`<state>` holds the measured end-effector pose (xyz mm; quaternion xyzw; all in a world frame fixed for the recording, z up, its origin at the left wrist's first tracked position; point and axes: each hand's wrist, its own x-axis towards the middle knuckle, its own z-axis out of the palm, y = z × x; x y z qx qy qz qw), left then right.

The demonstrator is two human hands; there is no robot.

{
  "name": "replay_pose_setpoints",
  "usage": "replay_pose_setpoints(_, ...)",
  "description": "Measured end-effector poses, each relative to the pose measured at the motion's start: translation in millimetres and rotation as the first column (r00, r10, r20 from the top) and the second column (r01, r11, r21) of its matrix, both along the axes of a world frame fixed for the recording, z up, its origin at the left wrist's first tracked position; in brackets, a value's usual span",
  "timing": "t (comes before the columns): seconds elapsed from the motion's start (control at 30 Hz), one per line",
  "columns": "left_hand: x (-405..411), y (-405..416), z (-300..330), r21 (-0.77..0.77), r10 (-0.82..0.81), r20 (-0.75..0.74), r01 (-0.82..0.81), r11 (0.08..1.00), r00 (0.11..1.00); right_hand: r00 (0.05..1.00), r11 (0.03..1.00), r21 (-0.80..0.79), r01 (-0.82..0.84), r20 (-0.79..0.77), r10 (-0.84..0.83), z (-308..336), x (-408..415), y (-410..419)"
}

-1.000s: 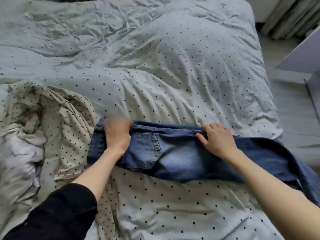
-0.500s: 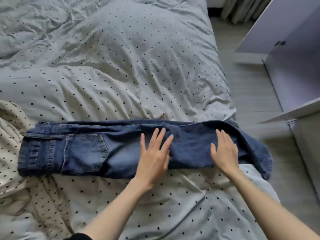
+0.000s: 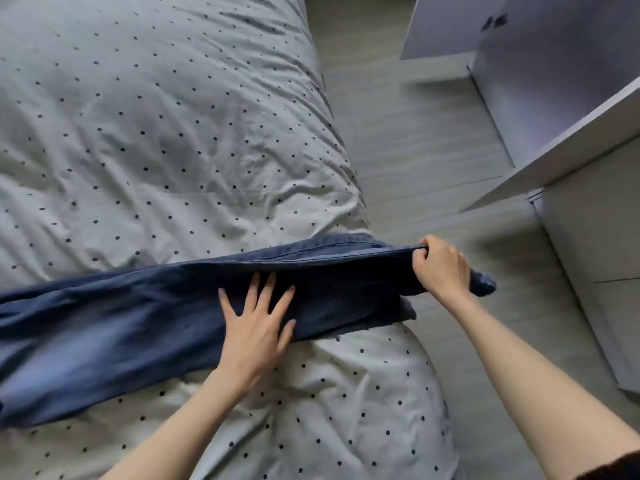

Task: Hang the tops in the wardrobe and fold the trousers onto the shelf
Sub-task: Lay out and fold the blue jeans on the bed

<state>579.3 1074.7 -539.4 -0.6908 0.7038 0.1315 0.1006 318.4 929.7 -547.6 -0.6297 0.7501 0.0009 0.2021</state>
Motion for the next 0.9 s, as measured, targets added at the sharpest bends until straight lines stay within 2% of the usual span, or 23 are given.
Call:
replay_pose_setpoints(0.07, -10.4, -4.4, 0.6, 0.012, -0.014, -0.004, 0.014, 1.0, 1.0, 0.998, 0.999, -0.03, -0.043, -0.054, 0.041, 11.6, -18.4, -19.2)
replay_pose_setpoints(0.17, -19.9, -7.7, -0.5, 0.014, -0.038, -0.002, 0.038, 0.999, 0.999, 0.954, 0.967, -0.04, -0.253, -0.177, 0.243, 18.4, -25.2, -51.6)
replay_pose_setpoints(0.23, -20.9, -8.2, -4.7, 0.02, -0.057, 0.015, 0.057, 0.998, 0.998, 0.89, 0.927, 0.064, -0.37, -0.261, 0.374, 11.2, -20.2, -76.9)
replay_pose_setpoints(0.33, -18.3, -12.2, -15.3, 0.032, -0.108, 0.055, 0.106, 0.994, 0.993, 0.843, 0.902, 0.236, -0.362, -0.33, 0.425, -13.0, -12.3, -94.5)
replay_pose_setpoints(0.4, -19.3, -15.9, -22.8, 0.052, -0.117, 0.082, 0.113, 0.992, 0.99, 0.896, 0.917, 0.251, -0.31, -0.245, 0.37, -34.9, -7.0, -85.9)
replay_pose_setpoints(0.5, -21.8, -18.0, -33.2, 0.106, -0.089, 0.087, 0.08, 0.991, 0.992, 0.964, 0.947, 0.185, -0.263, 0.021, 0.264, -58.8, 15.4, -39.4)
replay_pose_setpoints(0.57, -23.9, -16.9, -35.6, 0.112, -0.08, 0.09, 0.07, 0.991, 0.993, 0.951, 0.952, 0.148, -0.269, 0.198, 0.238, -65.4, 34.5, 2.7)
replay_pose_setpoints(0.63, -24.3, -14.6, -35.3, 0.104, -0.078, 0.088, 0.069, 0.992, 0.993, 0.917, 0.923, 0.196, -0.33, 0.297, 0.265, -69.4, 53.8, 42.6)
replay_pose_setpoints(0.8, -9.9, 6.3, -30.0, 0.096, -0.059, 0.091, 0.05, 0.994, 0.994, 0.96, 0.944, 0.253, -0.212, 0.234, 0.153, -67.4, 79.2, 77.1)
replay_pose_setpoints(0.9, 11.6, 31.7, -20.1, 0.053, -0.04, 0.119, 0.034, 0.998, 0.992, 0.954, 0.936, 0.229, -0.265, 0.2, 0.221, -53.0, 96.9, 95.6)
